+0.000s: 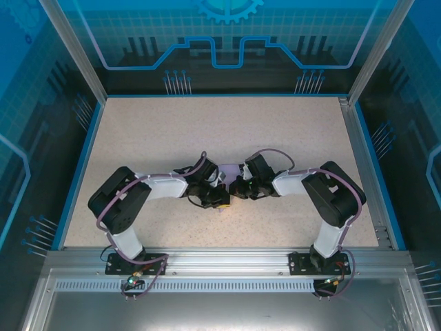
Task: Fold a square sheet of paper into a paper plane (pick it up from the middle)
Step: Third fold the triangle at the center of the table.
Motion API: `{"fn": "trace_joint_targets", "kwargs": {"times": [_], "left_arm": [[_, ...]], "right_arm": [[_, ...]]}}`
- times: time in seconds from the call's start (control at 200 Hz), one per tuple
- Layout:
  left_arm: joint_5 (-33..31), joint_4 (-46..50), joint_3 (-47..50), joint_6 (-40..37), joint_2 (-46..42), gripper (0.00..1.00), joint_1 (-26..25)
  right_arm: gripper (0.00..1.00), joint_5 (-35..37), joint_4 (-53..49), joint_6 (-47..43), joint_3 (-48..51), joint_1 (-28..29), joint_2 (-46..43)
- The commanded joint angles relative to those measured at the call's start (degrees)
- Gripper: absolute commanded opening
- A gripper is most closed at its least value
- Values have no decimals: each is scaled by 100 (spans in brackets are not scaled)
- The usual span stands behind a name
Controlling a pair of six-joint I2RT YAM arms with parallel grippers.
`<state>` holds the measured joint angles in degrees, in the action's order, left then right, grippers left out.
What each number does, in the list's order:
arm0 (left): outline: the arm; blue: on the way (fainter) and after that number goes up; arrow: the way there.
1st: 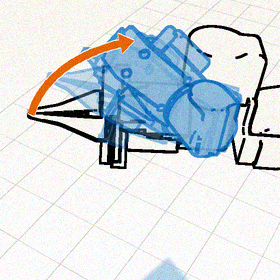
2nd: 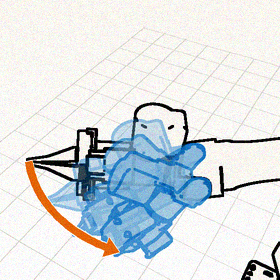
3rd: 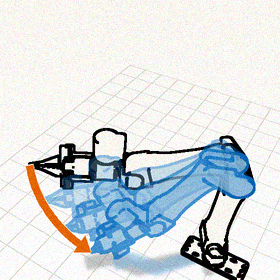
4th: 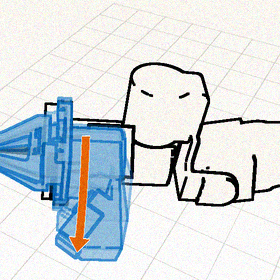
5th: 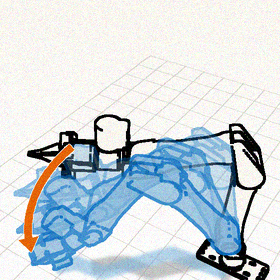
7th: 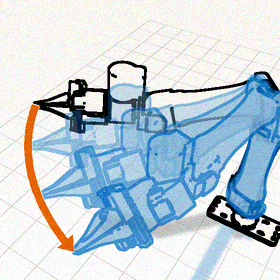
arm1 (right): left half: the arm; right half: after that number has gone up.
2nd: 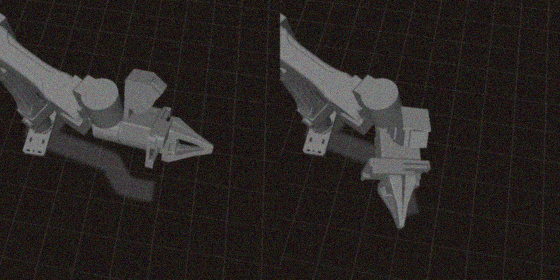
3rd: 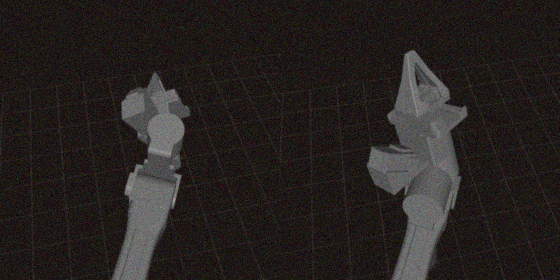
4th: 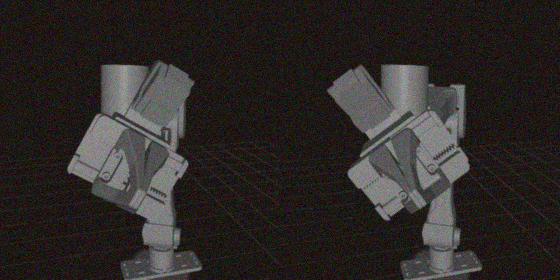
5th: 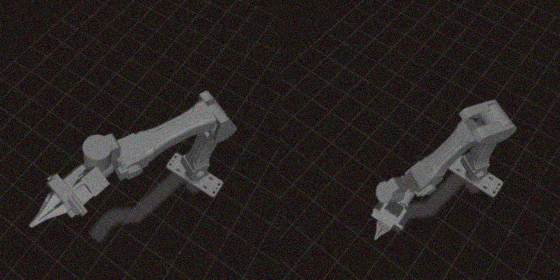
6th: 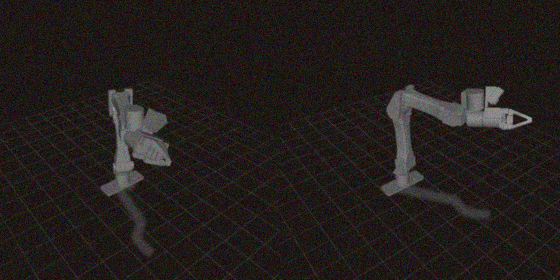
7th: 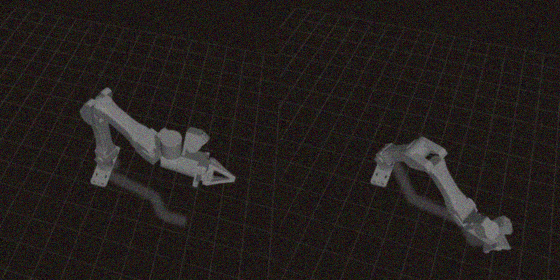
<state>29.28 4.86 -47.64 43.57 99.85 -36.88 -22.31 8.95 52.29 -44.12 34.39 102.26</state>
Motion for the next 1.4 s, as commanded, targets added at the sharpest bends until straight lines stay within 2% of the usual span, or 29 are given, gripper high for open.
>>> {"fn": "trace_joint_targets", "kwargs": {"times": [0.0, 0.17, 1.13, 1.395], "left_arm": [[-260, 236, -26, -118, 115, 8, -27], [-456, 326, 115, -209, 73, 8, -26], [-530, 443, 1192, 211, -652, 9, -10], [-536, 145, 1277, 450, -1485, 11, 1]], "right_arm": [[7, 184, -187, 21, 49, -82, 141], [7, 178, -201, 0, 44, -86, 168], [7, 288, -376, -123, 67, -100, 170], [7, 290, -219, 26, 175, -98, 153]]}}
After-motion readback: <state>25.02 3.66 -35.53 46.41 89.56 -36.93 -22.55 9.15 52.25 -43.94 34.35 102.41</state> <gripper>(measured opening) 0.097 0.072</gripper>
